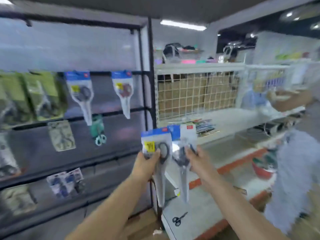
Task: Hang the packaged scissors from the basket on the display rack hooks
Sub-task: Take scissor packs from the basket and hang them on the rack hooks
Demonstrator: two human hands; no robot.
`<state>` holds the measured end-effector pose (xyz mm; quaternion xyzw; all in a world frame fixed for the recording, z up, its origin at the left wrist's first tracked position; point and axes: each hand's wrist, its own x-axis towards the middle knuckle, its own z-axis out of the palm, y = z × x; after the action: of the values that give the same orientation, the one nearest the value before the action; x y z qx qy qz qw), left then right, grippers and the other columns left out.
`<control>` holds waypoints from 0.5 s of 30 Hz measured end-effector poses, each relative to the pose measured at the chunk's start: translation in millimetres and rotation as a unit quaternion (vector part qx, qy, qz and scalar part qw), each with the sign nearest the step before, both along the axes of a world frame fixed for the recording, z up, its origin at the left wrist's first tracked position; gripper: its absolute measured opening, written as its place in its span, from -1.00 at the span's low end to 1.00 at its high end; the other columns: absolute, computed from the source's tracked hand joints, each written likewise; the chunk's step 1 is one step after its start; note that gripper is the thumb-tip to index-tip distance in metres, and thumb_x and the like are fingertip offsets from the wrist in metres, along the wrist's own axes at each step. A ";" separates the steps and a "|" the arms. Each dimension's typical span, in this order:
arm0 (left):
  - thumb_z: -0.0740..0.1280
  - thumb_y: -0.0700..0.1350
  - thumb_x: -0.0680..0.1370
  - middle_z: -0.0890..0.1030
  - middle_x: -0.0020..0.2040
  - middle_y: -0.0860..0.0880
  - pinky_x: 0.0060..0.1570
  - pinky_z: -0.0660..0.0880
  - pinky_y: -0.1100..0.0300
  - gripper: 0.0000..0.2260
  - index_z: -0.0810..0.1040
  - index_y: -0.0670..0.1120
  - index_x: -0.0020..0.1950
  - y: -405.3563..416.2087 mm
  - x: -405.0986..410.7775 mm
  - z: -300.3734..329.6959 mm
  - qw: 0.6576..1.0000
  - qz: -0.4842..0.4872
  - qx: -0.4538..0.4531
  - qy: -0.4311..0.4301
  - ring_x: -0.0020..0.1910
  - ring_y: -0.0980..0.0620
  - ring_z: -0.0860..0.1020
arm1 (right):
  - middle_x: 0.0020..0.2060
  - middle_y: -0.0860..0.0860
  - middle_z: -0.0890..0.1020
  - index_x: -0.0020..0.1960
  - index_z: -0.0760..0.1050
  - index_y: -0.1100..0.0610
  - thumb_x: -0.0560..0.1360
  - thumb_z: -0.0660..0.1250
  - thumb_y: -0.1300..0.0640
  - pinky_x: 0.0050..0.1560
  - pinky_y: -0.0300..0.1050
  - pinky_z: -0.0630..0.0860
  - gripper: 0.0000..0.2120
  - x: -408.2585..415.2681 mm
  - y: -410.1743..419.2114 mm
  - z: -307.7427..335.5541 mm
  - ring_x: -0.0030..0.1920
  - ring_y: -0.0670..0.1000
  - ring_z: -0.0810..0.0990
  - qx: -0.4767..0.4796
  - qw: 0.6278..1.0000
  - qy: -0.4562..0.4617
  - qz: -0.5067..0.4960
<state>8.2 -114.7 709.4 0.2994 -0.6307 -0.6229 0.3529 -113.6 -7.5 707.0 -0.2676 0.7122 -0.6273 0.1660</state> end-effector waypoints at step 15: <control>0.35 -0.05 0.53 0.60 -0.06 -0.13 -0.28 0.44 0.16 -0.74 0.47 -0.18 0.12 -39.5 169.2 13.1 0.989 0.134 0.052 0.020 -0.19 -0.03 0.53 | -0.15 0.11 0.42 0.01 0.36 0.33 0.58 0.23 0.00 -0.08 0.05 0.46 -0.65 145.2 -44.7 27.2 -0.14 0.07 0.43 -0.019 0.986 -0.099 0.134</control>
<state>177.4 -154.2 722.5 0.3868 -0.5443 -0.6079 0.4297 31.6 -52.2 734.2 -0.3001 0.6382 -0.6362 0.3130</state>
